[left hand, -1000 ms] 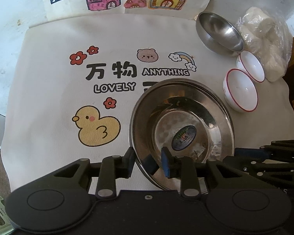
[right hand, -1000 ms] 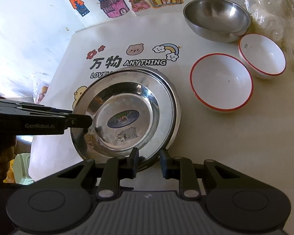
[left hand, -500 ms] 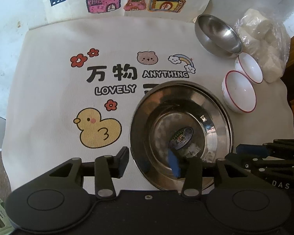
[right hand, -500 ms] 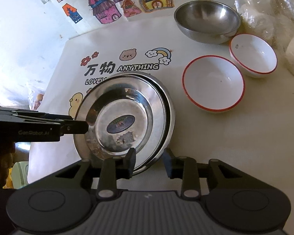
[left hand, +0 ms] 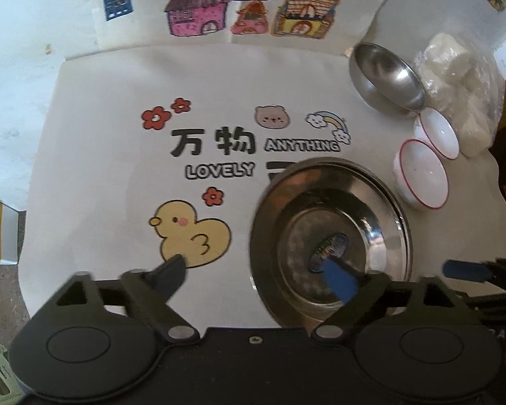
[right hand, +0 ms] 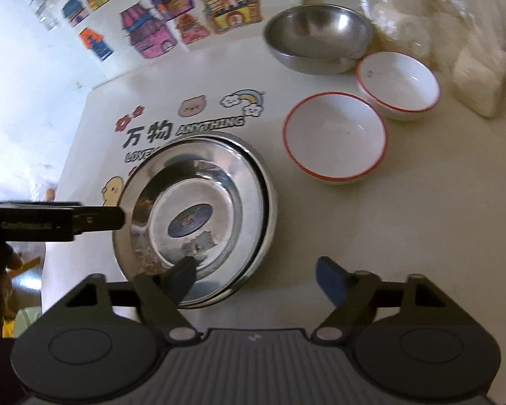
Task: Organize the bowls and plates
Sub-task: 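Open the left gripper on the stacked plate while the right gripper opens too, then move both grippers to the rim of the steel mixing bowl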
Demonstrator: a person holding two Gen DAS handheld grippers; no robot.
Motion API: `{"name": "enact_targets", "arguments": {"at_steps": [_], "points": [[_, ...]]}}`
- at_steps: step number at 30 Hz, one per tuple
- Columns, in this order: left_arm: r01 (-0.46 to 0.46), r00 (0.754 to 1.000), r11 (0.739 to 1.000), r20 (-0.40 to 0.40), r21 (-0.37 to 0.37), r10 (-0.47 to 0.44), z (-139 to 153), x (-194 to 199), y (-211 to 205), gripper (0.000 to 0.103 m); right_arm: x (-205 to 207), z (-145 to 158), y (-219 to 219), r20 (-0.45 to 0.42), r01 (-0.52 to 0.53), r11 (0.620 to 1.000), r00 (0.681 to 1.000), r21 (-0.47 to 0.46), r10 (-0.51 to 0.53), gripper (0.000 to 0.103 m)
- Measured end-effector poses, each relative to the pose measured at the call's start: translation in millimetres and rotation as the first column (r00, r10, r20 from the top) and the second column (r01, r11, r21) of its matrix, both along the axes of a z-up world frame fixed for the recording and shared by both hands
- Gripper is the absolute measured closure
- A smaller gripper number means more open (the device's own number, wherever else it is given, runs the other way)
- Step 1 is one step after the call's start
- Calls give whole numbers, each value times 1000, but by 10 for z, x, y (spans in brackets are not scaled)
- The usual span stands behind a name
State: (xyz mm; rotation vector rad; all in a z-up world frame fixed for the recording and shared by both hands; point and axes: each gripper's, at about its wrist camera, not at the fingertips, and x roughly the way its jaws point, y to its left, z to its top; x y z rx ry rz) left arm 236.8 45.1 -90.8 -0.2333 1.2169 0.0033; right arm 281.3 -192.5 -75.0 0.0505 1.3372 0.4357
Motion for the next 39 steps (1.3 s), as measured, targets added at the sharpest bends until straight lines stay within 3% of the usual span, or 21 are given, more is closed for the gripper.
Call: {"name": "enact_targets", "arguments": {"at_steps": [5, 10, 18, 25, 30, 39], "points": [[-1, 1000, 1000, 2, 1, 1, 7, 15, 68, 1, -77, -10, -65, 0, 89, 996, 996, -21, -89, 0], [28, 1000, 999, 3, -17, -28, -14, 33, 87, 1, -201, -31, -150, 4, 181, 982, 983, -51, -181, 0], [44, 997, 994, 60, -104, -38, -18, 107, 20, 1, -386, 21, -368, 23, 301, 939, 953, -167, -302, 0], [61, 994, 987, 97, -147, -47, 25, 174, -97, 1, -384, 72, -530, 58, 328, 923, 944, -199, -323, 0], [9, 994, 984, 111, -181, 11, 35, 219, -135, 1, -296, 99, -585, 95, 297, 944, 954, -142, -285, 0], [-106, 979, 989, 160, -107, 123, 166, 604, -273, 1, 283, 185, -786, 178, 222, 975, 960, -4, -217, 0]]}}
